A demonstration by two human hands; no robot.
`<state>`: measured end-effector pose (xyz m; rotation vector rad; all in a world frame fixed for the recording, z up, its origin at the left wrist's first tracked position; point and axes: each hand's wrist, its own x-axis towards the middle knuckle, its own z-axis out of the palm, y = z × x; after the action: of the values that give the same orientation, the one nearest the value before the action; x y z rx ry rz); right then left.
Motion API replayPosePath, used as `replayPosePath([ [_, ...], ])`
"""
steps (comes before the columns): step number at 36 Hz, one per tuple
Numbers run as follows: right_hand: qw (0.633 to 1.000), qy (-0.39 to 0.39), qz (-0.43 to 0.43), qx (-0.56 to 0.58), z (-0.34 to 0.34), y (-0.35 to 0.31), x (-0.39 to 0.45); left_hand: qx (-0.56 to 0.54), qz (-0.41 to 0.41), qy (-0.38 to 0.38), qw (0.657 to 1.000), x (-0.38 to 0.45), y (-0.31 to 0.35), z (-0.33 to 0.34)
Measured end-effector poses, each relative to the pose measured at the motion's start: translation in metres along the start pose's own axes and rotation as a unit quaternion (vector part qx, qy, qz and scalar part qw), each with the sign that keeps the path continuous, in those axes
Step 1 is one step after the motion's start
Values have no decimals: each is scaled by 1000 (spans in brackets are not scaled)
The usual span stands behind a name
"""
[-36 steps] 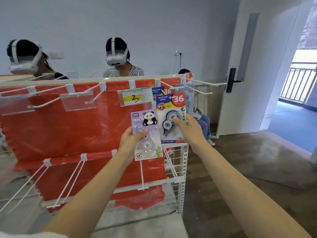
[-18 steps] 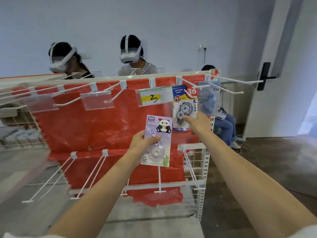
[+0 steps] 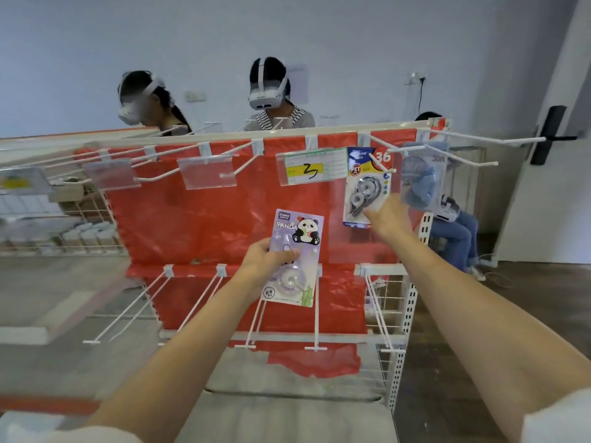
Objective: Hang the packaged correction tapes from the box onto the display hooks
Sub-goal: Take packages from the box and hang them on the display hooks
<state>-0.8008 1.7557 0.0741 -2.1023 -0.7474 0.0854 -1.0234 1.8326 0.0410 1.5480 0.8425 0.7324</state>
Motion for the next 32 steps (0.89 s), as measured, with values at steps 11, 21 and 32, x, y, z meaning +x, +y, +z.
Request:
replayPosePath([
  [11, 904, -76, -203, -369, -13, -1, -46, -17, 24, -44, 999, 0, 1, 20],
  [21, 952, -256, -169, -8, -22, -19, -115, -141, 56, -57, 987, -22, 12, 23],
  [32, 944, -200, -128, 229, -3, -22, -144, -111, 104, -51, 987, -43, 23, 13],
])
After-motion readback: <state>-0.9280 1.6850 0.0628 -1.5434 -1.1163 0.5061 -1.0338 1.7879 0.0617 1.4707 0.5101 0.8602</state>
